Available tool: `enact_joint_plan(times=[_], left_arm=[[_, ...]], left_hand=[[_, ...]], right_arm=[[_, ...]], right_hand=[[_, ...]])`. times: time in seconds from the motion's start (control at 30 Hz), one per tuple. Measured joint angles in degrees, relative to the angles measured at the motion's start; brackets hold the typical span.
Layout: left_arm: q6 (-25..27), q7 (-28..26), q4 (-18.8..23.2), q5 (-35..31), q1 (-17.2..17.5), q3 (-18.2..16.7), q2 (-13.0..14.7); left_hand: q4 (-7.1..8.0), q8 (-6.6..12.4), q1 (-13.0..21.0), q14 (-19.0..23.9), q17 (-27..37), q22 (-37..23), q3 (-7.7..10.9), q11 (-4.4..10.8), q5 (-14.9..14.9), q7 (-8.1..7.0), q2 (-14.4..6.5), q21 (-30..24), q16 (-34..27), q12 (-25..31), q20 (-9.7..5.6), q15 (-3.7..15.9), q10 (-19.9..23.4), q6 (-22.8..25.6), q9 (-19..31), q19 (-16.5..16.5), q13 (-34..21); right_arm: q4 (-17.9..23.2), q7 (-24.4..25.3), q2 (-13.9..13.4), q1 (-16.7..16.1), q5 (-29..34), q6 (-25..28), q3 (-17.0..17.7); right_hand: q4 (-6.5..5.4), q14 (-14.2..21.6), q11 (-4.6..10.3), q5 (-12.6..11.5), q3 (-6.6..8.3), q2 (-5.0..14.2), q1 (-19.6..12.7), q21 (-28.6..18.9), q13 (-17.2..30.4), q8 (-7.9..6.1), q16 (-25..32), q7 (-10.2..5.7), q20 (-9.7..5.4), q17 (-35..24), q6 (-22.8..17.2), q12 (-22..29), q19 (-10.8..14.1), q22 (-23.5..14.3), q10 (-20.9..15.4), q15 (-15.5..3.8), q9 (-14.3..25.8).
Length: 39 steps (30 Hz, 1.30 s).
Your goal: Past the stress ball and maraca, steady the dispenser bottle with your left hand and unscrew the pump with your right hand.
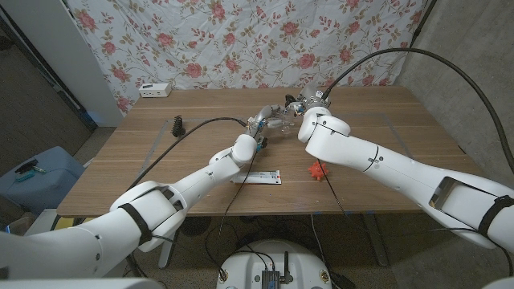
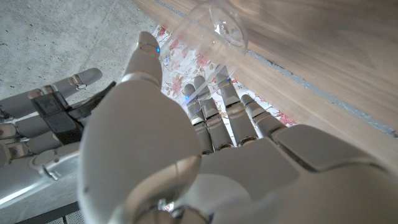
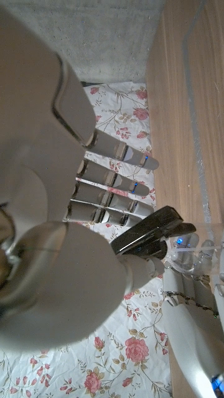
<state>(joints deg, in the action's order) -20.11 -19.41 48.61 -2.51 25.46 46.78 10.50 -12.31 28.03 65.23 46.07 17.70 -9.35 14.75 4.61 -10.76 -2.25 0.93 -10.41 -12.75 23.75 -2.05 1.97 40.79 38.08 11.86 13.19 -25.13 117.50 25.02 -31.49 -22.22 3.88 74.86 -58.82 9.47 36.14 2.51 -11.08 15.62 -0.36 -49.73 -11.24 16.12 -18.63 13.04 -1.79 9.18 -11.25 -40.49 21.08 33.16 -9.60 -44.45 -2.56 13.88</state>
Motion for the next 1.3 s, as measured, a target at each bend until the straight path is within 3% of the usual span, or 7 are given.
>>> enact_joint_plan(times=[0.13, 0.47, 0.93, 1.3], left_arm=[[-0.1, -0.1, -0.1, 0.1, 0.0, 0.1, -0.1], [-0.1, -0.1, 0.0, 0.1, 0.0, 0.1, -0.1], [0.2, -0.3, 0.9, 0.2, 0.5, 0.1, 0.1], [0.2, -0.3, 1.3, 0.2, 0.8, 0.0, 0.3]], left_hand=[[0.00, -0.02, 0.0, 0.0, 0.0, 0.0, 0.00, 0.00, 0.0, 0.00, 0.0, 0.0, 0.2, 0.0, 0.00, 0.00, 0.0, 0.0, 0.0, 0.0, 0.0], [-0.01, -0.22, 0.0, 0.0, -0.2, 0.0, 0.01, 0.02, 0.0, 0.00, 0.0, 0.0, 0.2, 0.0, 0.00, 0.00, 0.0, 0.0, 0.0, 0.0, 0.0], [-0.09, -0.07, 0.0, 0.0, -0.3, 0.0, 0.08, 0.12, 0.0, 0.00, 0.0, 0.0, 0.2, -0.1, 0.00, 0.00, -0.1, 0.0, 0.0, 0.0, 0.0], [-0.27, -0.07, 0.0, 0.0, -0.5, 0.0, 0.27, 0.14, 0.0, 0.00, 0.0, 0.0, 0.2, -0.4, 0.00, 0.00, -0.1, 0.0, 0.0, 0.0, 0.0]], right_arm=[[-0.8, 0.5, 0.5, -0.1, 0.4, 0.1, 0.0], [-0.9, 1.7, 0.6, -0.2, 1.1, 0.6, 0.0], [-2.2, 3.4, 2.2, -1.9, 2.2, 0.1, 0.8], [-1.4, 3.1, 2.0, -2.1, 2.5, -0.2, 1.2]], right_hand=[[0.02, 1.0, 0.96, 0.0, 0.26, 0.13, -0.8, 0.0, 0.3, -0.76, 0.4, -0.42, -0.41, -0.1, -1.4, 0.7, 0.4, 0.0, -1.1, -1.00, 0.0], [0.08, 4.1, 2.21, 0.0, 1.16, 0.38, -2.9, 0.0, 0.8, -2.57, 1.6, -2.04, -2.41, -0.9, -5.3, 2.4, 1.6, 0.0, -5.1, -1.23, 0.0], [-0.14, 5.4, 3.32, 0.0, 1.37, 0.75, -3.8, 0.0, 1.3, -4.06, 2.4, -3.05, -2.42, -1.7, -9.0, 3.5, 1.6, 0.0, -8.1, -1.34, -0.5], [-0.21, 5.7, 3.34, -0.2, 1.78, 1.35, -4.4, 0.0, 1.3, -4.29, 2.4, -3.57, -2.42, -1.7, -9.5, 3.8, 1.6, 0.0, -8.9, -1.64, -0.6]])
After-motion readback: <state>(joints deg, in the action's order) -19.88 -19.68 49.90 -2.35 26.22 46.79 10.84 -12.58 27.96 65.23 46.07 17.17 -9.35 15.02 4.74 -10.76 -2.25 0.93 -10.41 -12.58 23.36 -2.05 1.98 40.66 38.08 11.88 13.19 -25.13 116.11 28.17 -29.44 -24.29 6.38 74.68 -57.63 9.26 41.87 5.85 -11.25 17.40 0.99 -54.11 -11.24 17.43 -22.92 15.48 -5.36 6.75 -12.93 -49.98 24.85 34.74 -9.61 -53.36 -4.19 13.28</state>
